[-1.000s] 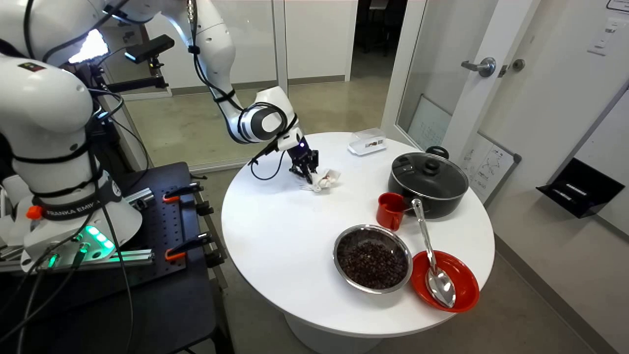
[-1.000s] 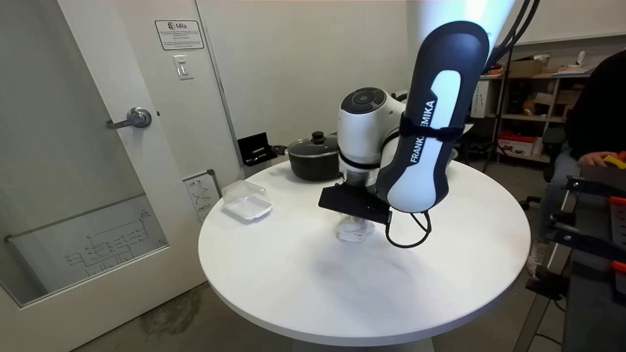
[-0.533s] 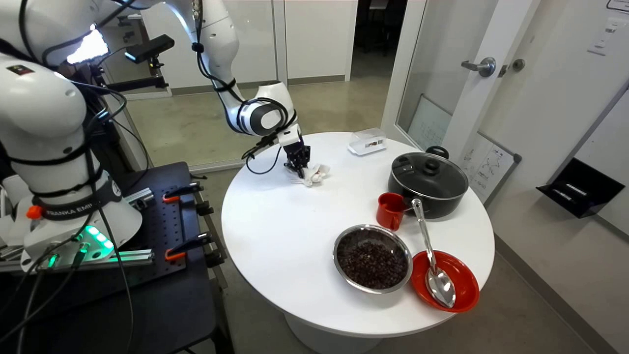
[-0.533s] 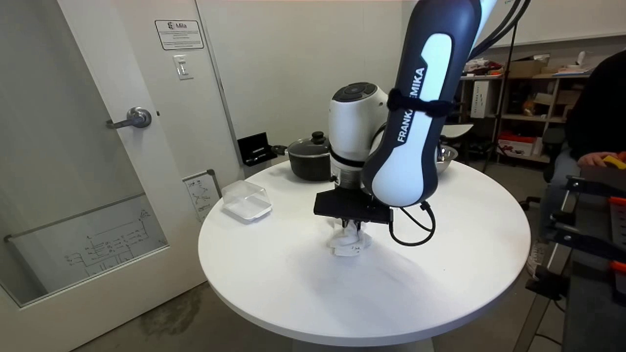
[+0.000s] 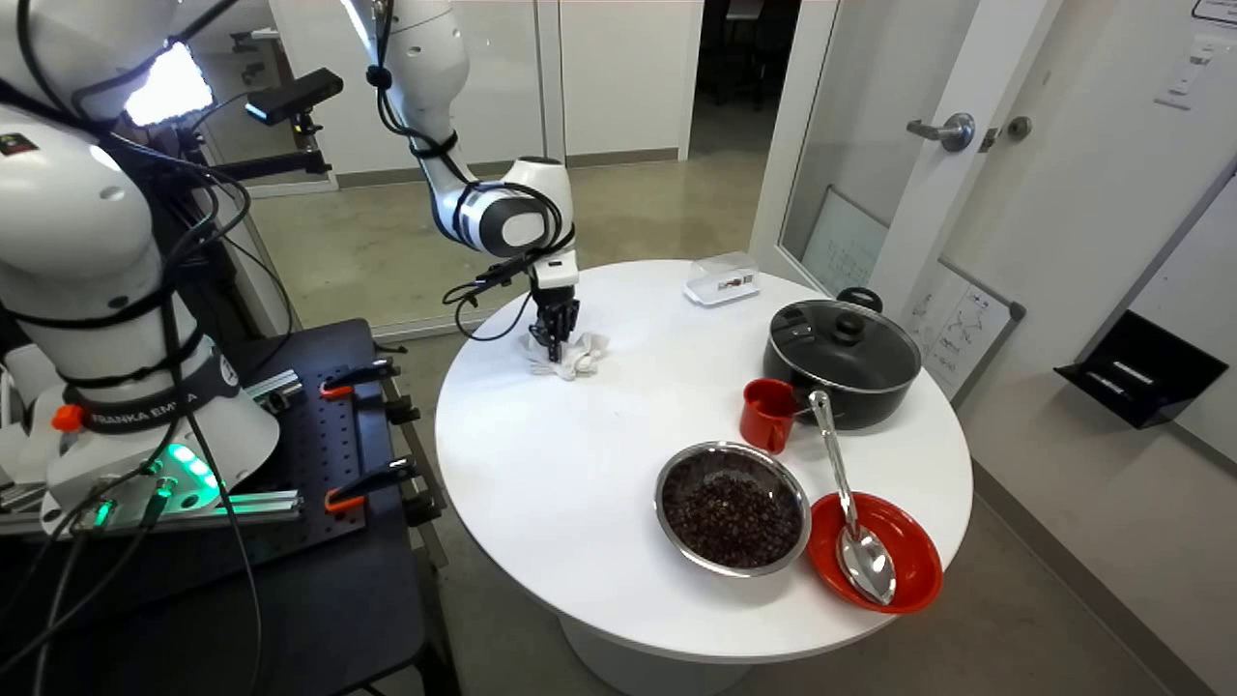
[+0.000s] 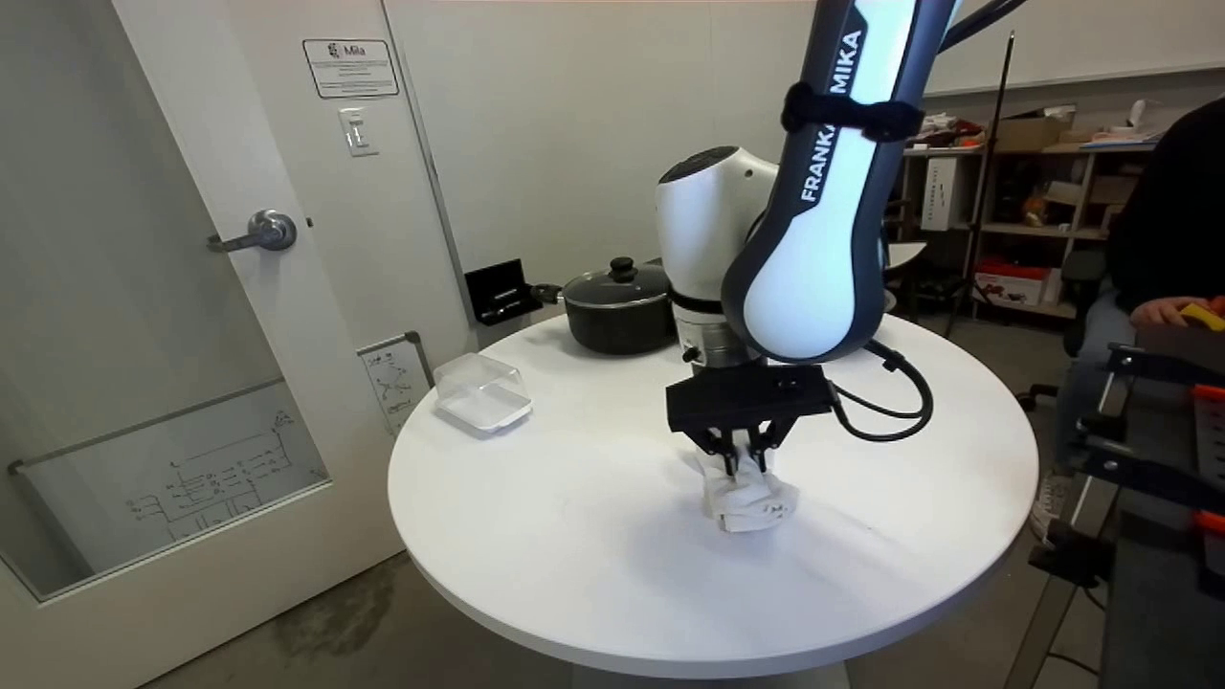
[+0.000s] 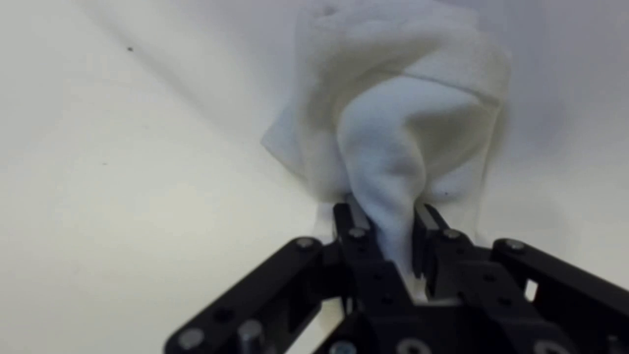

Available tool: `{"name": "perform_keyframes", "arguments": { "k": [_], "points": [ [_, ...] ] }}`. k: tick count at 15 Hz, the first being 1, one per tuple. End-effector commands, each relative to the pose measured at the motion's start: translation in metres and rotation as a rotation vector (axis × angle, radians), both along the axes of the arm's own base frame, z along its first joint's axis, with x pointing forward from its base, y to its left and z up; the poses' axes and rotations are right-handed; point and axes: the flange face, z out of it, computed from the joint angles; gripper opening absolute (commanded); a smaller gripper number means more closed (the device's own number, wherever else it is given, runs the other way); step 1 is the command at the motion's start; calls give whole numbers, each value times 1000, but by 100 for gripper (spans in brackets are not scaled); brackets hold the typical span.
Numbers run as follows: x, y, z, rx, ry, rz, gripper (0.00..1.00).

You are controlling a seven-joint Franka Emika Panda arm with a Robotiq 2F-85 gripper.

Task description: Fold the towel, then use it to wipe the table

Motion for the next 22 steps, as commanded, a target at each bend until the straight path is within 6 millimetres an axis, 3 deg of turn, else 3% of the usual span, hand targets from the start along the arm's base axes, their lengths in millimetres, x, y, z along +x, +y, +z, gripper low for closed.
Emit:
{"name": "perform_keyframes", "arguments": {
  "k": [1, 10, 22],
  "points": [
    [-43, -10, -17, 0, 138, 125, 5],
    [-94, -53, -25, -147, 390, 295, 5],
    [-83, -57, -18, -106, 208, 222, 5]
  ]
}}
